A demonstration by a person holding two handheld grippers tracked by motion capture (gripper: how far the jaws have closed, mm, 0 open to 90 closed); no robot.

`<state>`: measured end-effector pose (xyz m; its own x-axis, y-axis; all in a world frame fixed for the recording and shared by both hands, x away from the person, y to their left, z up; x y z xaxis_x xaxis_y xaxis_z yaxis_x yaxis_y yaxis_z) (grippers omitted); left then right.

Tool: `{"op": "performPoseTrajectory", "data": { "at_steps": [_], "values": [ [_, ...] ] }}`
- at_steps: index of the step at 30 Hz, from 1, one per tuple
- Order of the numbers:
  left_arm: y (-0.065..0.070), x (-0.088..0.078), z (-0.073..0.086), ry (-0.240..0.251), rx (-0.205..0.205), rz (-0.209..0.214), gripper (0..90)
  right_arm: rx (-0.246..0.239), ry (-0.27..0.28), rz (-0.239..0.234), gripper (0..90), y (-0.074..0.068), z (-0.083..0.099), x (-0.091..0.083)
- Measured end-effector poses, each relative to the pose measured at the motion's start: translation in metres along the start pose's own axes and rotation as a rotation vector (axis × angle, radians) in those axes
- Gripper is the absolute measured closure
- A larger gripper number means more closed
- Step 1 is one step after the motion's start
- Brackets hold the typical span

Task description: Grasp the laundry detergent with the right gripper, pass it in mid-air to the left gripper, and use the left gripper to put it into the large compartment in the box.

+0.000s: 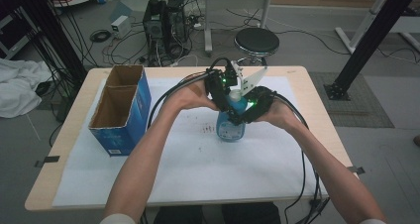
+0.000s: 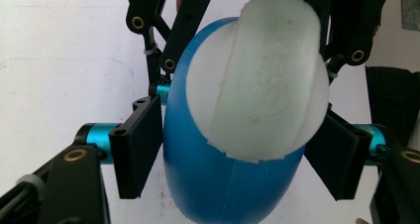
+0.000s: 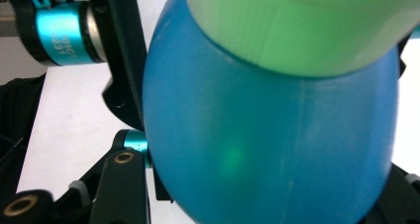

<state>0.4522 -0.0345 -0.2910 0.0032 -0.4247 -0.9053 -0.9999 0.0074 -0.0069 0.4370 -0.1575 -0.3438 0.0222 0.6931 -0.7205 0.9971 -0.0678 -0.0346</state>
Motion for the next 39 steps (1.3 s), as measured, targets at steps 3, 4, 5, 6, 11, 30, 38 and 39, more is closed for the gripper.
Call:
{"op": "performPoseTrajectory", "data": {
  "at_steps": [3,4,5,6,11,30,38,39],
  "values": [
    [0.0053,0.0051,-0.0015,0.057,-0.071,0.004,30.0,-0.005,-0.006,-0.002,45.2,0.0002,0.0001,0.0],
    [0.0057,0.0054,-0.0016,0.062,-0.077,0.004,30.3,-0.006,-0.006,-0.001,45.1,0.0002,0.0,0.0001],
    [0.0057,0.0053,-0.0017,0.061,-0.076,0.004,30.5,-0.006,-0.004,-0.001,45.1,0.0003,0.0,0.0002],
    [0.0069,0.0062,-0.0022,0.075,-0.093,0.002,30.9,-0.007,-0.004,-0.003,45.1,0.0004,0.0001,0.0002],
    [0.0076,0.0061,-0.0024,0.083,-0.105,0.003,33.3,-0.063,0.016,-0.008,45.1,0.0036,-0.001,0.0021],
    [0.0073,0.0027,0.0,0.059,-0.065,0.006,37.1,-0.065,0.026,-0.022,44.6,0.0037,-0.0008,0.0037],
    [0.0071,0.002,0.0001,0.059,-0.067,0.004,37.1,-0.022,0.026,-0.032,43.8,0.0013,-0.0004,0.0037],
    [0.0073,0.0021,0.0001,0.06,-0.069,0.004,37.1,-0.036,0.023,-0.031,43.7,0.0024,0.0,0.0034]
  ]
}}
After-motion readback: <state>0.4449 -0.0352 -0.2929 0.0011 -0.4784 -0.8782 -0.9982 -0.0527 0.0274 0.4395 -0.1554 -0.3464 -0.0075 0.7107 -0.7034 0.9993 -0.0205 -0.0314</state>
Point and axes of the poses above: each handheld gripper's, and its own axes: x roughly forward along the jaws, z roughly out of its underside, y roughly to its right, the point moved 3 cm from there along x, roughly forward along the jaws, and after that the axes turned 1 degree about -z, right-handed, at the moved point
